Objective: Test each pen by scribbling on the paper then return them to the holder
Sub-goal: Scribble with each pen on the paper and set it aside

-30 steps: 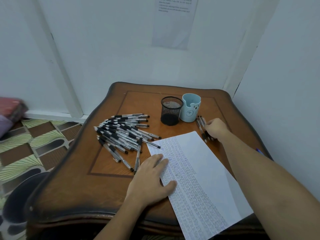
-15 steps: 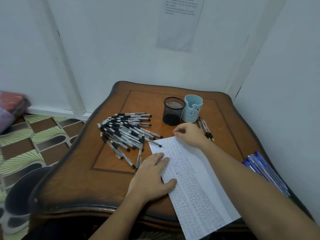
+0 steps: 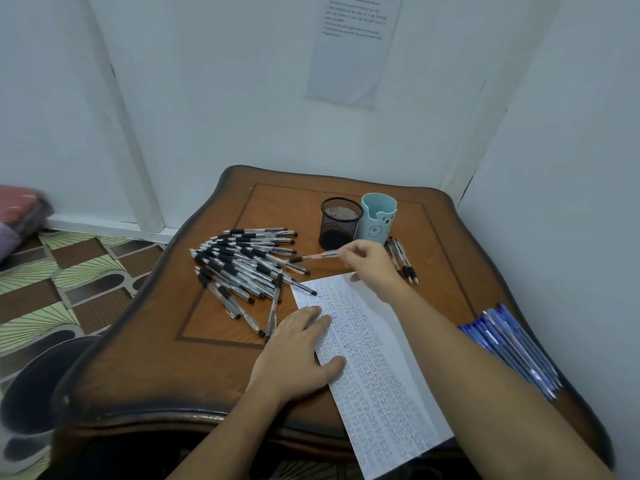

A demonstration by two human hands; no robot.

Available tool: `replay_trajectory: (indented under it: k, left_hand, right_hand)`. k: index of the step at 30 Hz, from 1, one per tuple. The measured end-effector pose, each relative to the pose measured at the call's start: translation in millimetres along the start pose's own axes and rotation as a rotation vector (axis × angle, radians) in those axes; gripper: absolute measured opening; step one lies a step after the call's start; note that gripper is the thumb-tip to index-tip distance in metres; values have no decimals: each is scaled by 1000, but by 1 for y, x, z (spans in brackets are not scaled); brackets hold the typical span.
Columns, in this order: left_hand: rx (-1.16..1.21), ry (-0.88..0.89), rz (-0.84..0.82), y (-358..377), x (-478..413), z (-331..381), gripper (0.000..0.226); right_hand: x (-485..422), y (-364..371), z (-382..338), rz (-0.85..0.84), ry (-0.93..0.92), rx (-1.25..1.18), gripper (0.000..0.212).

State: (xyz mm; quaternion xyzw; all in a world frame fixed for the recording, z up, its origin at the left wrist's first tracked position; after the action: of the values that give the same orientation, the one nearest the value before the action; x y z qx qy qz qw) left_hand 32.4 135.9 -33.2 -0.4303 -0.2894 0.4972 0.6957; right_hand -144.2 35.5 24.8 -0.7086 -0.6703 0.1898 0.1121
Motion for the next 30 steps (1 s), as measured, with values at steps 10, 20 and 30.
replay_trajectory:
  k: [10, 20, 30]
  left_hand:
    - [-21, 1, -9, -5, 2, 5, 97]
    - [3, -1, 1, -3, 2, 6, 98]
    - [15, -8, -6, -1, 0, 4, 96]
  right_hand:
    - [38, -65, -14, 404, 102, -961, 13]
    - [65, -78, -17, 422, 180, -877, 22]
    - [78, -78, -6, 330, 140, -724, 4]
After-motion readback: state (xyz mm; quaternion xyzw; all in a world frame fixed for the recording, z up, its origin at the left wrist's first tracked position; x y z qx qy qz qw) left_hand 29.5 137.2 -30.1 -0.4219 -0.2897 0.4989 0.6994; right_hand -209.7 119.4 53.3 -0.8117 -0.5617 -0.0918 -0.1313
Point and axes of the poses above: each hand's wrist, its own x-axis away from the middle knuckle, its own y-axis out of the palm, z = x × y, the point moved 1 cm from there along -x, towards the middle knuckle, and after that the axes turned 7 degrees about -y, right-handed, at the moved point
